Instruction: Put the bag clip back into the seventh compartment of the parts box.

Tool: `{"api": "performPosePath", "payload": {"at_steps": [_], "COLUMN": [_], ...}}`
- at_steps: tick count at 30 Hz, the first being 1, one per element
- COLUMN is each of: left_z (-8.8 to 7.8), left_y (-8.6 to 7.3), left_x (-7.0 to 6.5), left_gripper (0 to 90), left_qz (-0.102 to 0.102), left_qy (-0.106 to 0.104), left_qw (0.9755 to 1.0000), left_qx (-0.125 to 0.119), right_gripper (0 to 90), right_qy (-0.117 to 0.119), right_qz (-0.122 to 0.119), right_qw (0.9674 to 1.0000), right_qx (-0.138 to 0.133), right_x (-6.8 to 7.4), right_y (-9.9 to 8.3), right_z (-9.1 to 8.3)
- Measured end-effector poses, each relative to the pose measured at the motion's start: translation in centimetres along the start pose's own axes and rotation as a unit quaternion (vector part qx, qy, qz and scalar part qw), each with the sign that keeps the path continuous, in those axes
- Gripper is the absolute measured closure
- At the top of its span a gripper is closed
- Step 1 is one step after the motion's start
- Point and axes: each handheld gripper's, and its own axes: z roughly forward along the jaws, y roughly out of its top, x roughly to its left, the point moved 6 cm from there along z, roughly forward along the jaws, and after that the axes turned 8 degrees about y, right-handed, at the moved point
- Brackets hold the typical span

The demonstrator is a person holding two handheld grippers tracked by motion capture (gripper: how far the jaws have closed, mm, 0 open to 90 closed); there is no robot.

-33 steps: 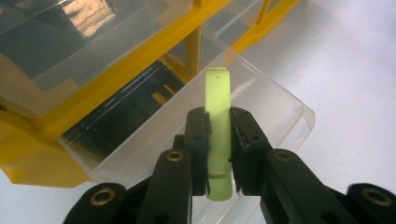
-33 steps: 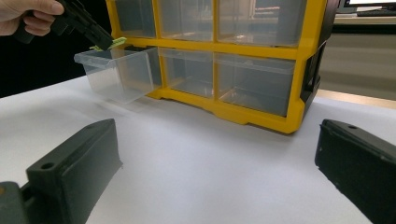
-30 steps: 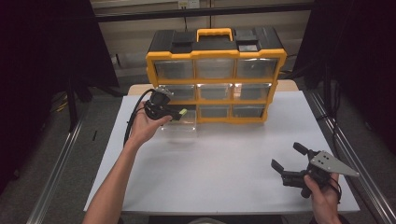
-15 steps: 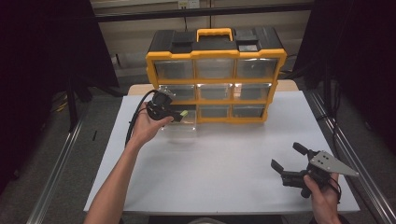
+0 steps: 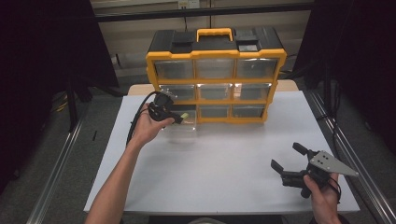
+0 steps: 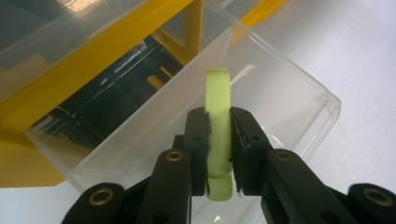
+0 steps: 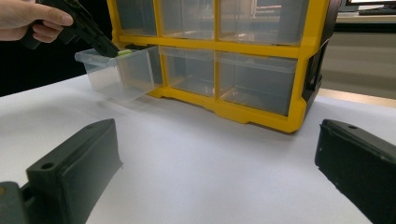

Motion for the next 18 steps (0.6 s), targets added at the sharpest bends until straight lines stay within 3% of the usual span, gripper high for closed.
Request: {"api": "performPosePath", "payload": {"at_steps": [7, 11, 12, 13, 14, 17, 18], "left_z": [0.04, -0.06, -0.16, -0.04, -0.20, -0.49, -0.57], "left_y": [-0.01, 0.11, 0.05, 0.26, 0.14, 0.13, 0.17], "left_x": [-0.17, -0.10, -0.06, -0.26, -0.23, 0.12, 0.18], "left_gripper": [70.3, 65.3, 64.3, 63.6, 63.4, 60.2, 56.9], "left_qz": [0.006, 0.001, -0.004, -0.027, -0.035, -0.027, -0.033], "left_qy": [-0.003, 0.000, 0.003, 0.005, 0.004, 0.007, 0.011], "left_qw": [1.0000, 0.9999, 0.9999, 0.9990, 0.9988, 0.9986, 0.9981], "left_qx": [0.002, -0.014, -0.014, -0.034, -0.033, -0.044, -0.050], "right_gripper": [0.0, 0.0, 0.0, 0.0, 0.0, 0.0, 0.0], "right_qy": [0.002, 0.000, 0.000, 0.000, 0.000, 0.001, 0.001], "right_qz": [0.000, 0.001, 0.002, 0.002, 0.002, 0.001, 0.002], "right_qw": [1.0000, 1.0000, 1.0000, 1.0000, 1.0000, 1.0000, 1.0000], "right_qx": [0.001, 0.001, 0.001, 0.001, 0.001, 0.001, 0.001], "right_x": [0.02, 0.03, 0.02, 0.02, 0.03, 0.04, 0.02], "right_y": [0.00, -0.01, 0.00, 0.00, -0.01, -0.03, -0.04], "right_z": [-0.07, -0.08, -0.08, -0.08, -0.08, -0.08, -0.09]}}
